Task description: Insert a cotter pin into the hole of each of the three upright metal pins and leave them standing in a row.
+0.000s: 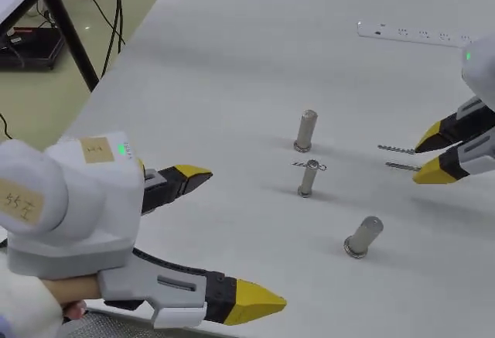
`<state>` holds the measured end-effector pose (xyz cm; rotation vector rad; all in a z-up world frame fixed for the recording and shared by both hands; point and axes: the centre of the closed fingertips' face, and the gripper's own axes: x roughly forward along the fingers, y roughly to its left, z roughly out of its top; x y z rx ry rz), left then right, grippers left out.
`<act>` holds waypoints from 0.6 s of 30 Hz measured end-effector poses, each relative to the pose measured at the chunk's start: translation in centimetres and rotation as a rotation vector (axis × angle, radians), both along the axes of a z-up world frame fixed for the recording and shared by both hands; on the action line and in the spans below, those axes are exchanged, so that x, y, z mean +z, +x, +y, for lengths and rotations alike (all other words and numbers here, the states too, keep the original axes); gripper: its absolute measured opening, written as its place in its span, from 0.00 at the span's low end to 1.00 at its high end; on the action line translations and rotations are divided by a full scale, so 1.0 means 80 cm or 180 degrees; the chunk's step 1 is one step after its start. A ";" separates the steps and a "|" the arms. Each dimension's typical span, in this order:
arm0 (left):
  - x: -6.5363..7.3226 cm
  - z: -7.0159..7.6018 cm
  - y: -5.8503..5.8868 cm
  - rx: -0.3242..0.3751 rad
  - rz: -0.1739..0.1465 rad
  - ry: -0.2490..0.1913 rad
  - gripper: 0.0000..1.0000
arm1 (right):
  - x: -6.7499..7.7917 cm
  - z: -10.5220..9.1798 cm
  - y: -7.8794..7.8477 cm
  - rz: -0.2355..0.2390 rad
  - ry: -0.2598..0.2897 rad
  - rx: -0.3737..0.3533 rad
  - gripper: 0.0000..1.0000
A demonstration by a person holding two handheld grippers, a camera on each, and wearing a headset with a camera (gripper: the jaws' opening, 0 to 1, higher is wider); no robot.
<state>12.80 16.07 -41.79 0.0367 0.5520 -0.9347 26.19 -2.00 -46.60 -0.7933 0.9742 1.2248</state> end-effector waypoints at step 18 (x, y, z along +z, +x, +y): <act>0.001 -0.006 -0.006 -0.0037 0.0020 0.0013 0.97 | -0.037 -0.010 0.019 0.0080 -0.0334 0.0205 0.14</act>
